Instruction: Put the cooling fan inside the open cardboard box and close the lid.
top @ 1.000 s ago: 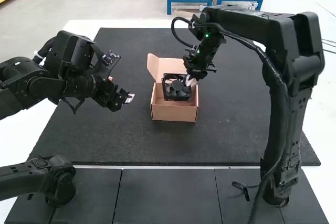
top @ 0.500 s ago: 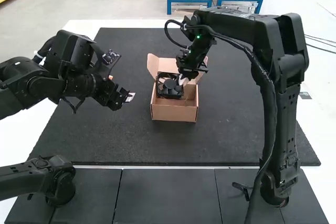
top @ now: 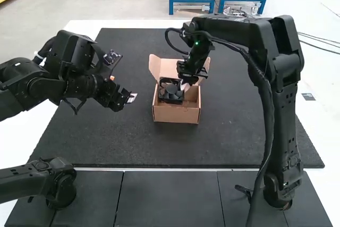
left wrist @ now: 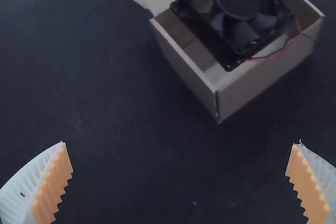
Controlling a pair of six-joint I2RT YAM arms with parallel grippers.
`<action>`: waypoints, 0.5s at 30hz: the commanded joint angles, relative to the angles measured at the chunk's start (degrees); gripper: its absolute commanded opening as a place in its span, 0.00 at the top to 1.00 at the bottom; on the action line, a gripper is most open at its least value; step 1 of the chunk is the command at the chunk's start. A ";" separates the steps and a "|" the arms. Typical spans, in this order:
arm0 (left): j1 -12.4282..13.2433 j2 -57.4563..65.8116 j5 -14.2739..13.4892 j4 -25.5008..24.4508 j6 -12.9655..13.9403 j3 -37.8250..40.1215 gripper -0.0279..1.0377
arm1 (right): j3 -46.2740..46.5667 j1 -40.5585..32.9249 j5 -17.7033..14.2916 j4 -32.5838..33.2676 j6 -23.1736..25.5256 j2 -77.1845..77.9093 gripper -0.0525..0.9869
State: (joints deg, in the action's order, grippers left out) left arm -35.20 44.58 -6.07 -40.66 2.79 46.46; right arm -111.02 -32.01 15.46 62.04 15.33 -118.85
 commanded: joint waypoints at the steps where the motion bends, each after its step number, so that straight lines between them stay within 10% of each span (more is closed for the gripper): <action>1: 0.04 -0.72 -0.53 0.76 0.64 0.65 0.07 | 0.10 1.16 -0.79 -0.25 0.49 -0.24 0.97; 15: 0.13 -0.72 -0.44 1.47 0.64 0.65 0.07 | 4.15 2.57 -2.98 -2.98 -1.18 -0.68 0.97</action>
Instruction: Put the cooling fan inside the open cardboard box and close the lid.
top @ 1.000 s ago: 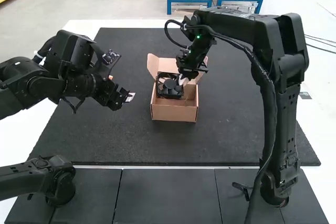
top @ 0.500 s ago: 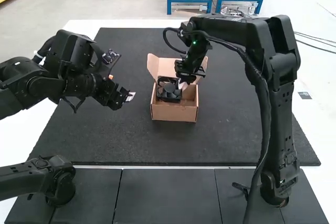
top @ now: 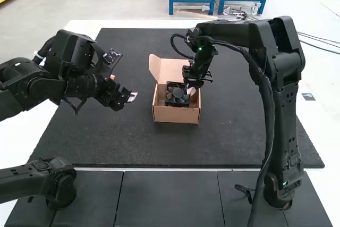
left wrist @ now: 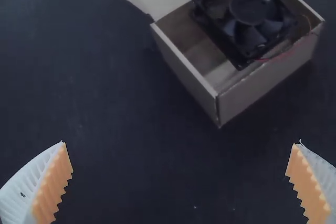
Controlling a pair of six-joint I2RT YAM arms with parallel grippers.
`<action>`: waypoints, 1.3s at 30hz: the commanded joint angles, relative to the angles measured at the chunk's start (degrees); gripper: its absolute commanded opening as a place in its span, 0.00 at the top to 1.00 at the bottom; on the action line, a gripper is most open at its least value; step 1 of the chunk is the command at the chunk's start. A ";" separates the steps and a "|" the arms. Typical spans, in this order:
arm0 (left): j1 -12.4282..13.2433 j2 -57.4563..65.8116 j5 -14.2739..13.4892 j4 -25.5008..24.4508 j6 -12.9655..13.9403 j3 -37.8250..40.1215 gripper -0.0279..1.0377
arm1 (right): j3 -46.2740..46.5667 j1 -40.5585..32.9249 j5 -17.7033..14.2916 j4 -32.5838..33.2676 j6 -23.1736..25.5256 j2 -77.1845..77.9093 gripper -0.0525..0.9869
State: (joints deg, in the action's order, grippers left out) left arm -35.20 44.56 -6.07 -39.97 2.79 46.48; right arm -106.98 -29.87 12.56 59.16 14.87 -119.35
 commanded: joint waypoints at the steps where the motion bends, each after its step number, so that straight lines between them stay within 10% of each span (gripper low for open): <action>1: 0.13 -0.70 -0.44 0.94 0.64 0.63 0.07 | 0.10 0.42 0.10 -0.44 -0.64 -0.36 0.97; 28: 0.22 1.06 -0.53 4.98 -0.24 1.51 0.07 | -7.54 -0.37 1.86 0.96 -3.62 7.99 0.31; 39: 5.32 9.76 -0.61 5.69 -5.95 6.96 0.07 | 5.11 -0.28 -8.07 0.43 -14.70 24.87 0.16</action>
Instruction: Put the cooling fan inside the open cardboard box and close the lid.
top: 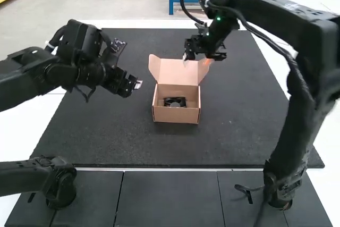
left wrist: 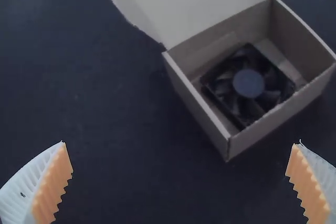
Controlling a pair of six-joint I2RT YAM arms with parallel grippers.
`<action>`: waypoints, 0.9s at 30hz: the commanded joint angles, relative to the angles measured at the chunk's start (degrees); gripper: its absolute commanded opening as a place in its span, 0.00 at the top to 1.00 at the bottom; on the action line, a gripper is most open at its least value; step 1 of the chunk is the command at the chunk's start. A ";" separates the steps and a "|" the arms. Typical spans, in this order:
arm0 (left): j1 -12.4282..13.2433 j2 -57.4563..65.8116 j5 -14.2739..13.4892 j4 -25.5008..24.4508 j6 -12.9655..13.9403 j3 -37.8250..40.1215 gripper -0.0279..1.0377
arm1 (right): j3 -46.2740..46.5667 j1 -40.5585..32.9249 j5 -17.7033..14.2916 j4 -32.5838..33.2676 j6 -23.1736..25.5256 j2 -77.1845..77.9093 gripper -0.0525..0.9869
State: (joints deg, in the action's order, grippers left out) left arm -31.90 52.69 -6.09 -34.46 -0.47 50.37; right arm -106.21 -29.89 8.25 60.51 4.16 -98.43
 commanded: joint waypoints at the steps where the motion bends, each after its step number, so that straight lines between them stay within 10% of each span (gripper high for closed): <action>1: 2.98 2.60 -0.59 0.00 -3.66 3.60 0.07 | 6.55 -0.26 -3.94 -2.33 -4.08 5.71 0.16; 12: 8.26 11.83 -0.59 4.22 -6.39 5.70 0.07 | 30.10 1.68 -4.82 -29.92 -5.48 21.26 0.08; 27: 12.74 23.95 -3.84 14.33 -6.91 8.25 0.07 | 37.04 8.53 -0.78 -45.92 -6.01 17.66 0.08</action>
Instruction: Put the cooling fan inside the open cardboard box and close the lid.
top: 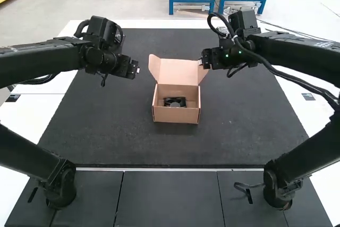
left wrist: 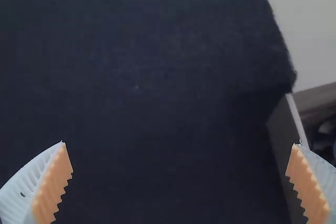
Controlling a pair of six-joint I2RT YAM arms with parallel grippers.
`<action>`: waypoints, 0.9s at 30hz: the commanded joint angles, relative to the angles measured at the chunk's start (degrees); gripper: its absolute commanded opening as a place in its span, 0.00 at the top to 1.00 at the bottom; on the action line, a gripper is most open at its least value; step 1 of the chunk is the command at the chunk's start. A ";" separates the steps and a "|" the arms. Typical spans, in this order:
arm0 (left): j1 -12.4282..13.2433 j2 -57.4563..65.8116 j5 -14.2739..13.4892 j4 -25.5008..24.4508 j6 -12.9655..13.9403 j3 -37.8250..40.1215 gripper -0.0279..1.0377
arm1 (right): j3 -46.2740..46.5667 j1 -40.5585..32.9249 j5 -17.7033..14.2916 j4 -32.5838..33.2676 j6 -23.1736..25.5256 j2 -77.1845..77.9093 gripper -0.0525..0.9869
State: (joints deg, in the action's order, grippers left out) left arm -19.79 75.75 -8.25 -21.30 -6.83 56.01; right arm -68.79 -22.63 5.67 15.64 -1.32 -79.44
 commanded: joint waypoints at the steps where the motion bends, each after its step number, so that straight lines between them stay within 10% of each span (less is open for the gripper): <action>1: 0.63 1.69 -2.21 1.88 -0.46 2.88 0.07 | -0.38 1.63 2.06 -1.75 -0.52 -2.04 0.08; 27: 0.46 13.99 -3.70 7.24 -0.46 9.56 0.07 | -7.67 4.26 4.08 -5.97 -0.44 -13.64 0.09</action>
State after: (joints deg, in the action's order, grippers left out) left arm -19.46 89.38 -11.18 -14.72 -6.94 63.86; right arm -74.13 -19.11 8.82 9.61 -1.34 -92.53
